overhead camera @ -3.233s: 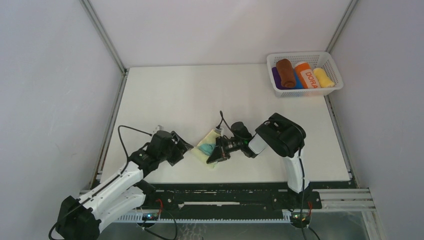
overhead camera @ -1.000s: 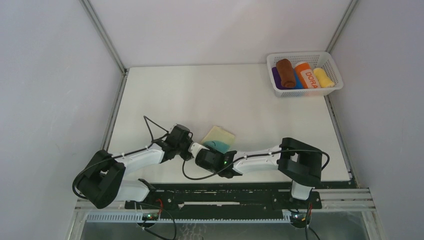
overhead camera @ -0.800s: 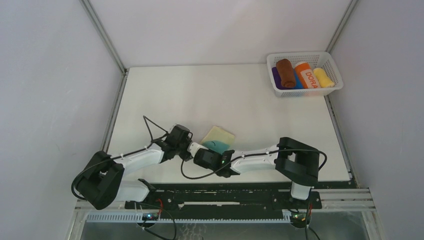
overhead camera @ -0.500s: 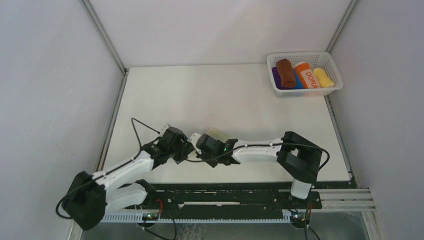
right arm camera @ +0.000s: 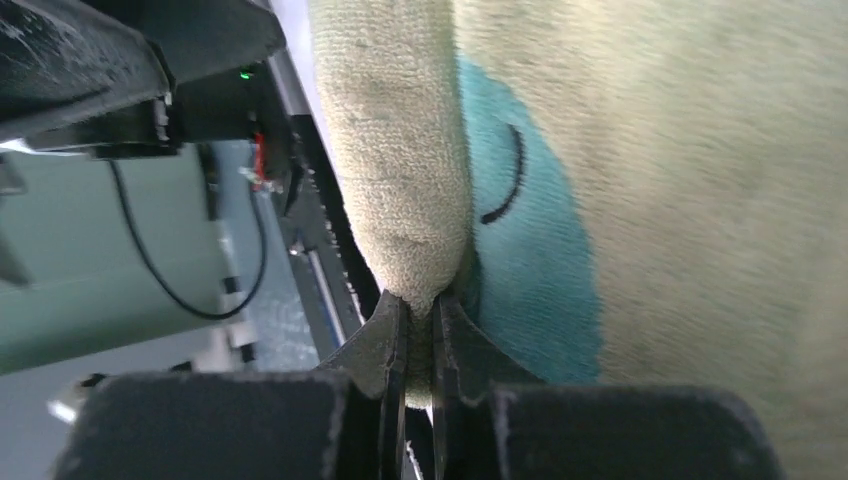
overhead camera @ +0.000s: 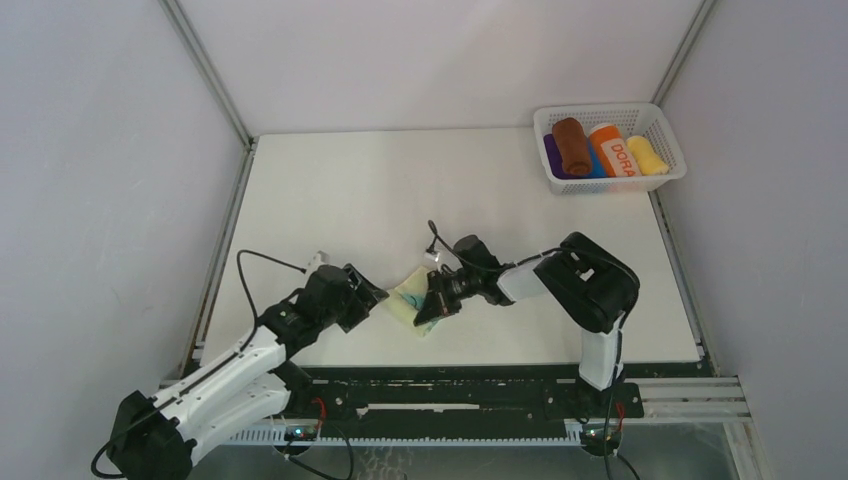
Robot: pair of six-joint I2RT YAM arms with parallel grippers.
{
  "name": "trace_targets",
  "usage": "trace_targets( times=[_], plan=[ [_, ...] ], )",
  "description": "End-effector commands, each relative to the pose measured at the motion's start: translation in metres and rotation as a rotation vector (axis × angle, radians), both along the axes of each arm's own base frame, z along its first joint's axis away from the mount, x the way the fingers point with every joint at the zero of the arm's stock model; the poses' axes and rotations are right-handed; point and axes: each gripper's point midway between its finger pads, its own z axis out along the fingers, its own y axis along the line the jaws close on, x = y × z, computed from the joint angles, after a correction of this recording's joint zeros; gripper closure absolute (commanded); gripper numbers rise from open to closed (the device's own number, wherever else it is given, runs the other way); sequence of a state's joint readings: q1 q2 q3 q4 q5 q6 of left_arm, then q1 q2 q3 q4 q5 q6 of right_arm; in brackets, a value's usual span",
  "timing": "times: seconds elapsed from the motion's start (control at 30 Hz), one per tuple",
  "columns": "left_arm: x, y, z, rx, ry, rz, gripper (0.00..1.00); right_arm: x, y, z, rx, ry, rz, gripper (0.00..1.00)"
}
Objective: Roll the towels
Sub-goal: Roll the towel at the center of the board.
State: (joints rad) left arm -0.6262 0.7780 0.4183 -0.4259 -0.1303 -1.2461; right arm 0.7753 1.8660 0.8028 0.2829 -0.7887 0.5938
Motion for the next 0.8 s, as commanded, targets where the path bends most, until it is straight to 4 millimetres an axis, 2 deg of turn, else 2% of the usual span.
trace_targets(
  times=[0.0,0.23,0.37,0.5,0.6,0.77],
  plan=[
    [0.002,-0.018,-0.001,-0.05,-0.01,-0.063,0.28,0.002,-0.001,0.015,0.183,0.225,-0.052,1.0],
    [0.014,-0.036,-0.006,-0.062,0.005,-0.105,0.3,0.007,-0.015,-0.011,0.148,0.357,-0.138,1.0],
    [0.021,-0.044,-0.014,-0.049,0.024,-0.114,0.36,0.006,-0.021,-0.023,0.1,0.381,-0.178,1.0],
    [0.025,-0.051,-0.026,-0.015,0.061,-0.138,0.43,0.009,-0.026,-0.027,0.065,0.346,-0.201,0.99],
    [0.025,-0.054,-0.038,0.017,0.102,-0.153,0.44,0.012,-0.029,-0.026,0.009,0.273,-0.2,0.92],
    [0.019,-0.047,-0.055,0.078,0.166,-0.149,0.45,0.019,-0.035,-0.008,-0.075,0.081,-0.172,0.68]
  ],
)
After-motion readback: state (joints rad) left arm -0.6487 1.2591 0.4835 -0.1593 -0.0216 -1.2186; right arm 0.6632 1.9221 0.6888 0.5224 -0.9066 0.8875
